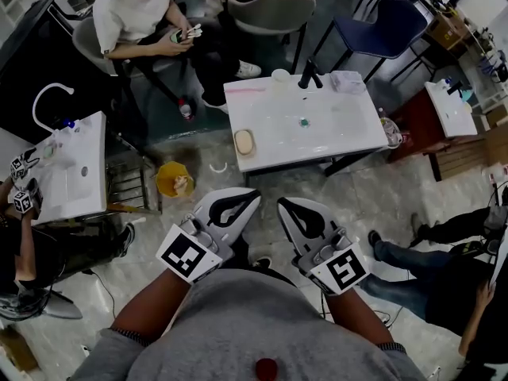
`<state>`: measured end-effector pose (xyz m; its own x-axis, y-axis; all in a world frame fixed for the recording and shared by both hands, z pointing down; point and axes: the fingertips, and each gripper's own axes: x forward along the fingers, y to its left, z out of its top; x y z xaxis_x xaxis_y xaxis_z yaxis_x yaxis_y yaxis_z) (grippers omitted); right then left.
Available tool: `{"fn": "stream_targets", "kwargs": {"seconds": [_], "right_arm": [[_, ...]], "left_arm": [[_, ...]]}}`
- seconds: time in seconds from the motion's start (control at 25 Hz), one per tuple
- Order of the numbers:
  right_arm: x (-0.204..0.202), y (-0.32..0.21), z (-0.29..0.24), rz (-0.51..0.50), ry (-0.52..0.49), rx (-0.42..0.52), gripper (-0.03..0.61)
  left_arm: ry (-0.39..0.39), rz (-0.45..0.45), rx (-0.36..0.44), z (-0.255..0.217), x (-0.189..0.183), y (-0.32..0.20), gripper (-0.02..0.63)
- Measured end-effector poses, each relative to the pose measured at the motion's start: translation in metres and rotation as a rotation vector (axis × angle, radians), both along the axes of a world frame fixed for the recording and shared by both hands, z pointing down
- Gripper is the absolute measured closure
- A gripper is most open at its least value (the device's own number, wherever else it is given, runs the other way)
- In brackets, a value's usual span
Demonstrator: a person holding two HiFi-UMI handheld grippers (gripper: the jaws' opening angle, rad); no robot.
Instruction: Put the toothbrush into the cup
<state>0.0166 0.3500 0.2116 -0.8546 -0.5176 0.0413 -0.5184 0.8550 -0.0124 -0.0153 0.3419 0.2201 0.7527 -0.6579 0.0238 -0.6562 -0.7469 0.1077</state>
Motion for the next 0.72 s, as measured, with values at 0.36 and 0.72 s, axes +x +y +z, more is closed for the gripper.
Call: {"fn": "stream_targets", "kwargs": {"seconds": [0.36, 0.72], "right_arm": [[-0.018, -0.058, 0.005, 0.010, 0.012, -0.019, 0.566], [-0.042, -0.106, 0.011, 0.038, 0.031, -0.035, 0.566]], "left_arm": [[-0.008, 0.009, -0.031, 0.007, -0.019, -0.060, 0.607], [-0.012, 0.040, -0.046, 0.017, -0.042, -0.108, 0.607]]}}
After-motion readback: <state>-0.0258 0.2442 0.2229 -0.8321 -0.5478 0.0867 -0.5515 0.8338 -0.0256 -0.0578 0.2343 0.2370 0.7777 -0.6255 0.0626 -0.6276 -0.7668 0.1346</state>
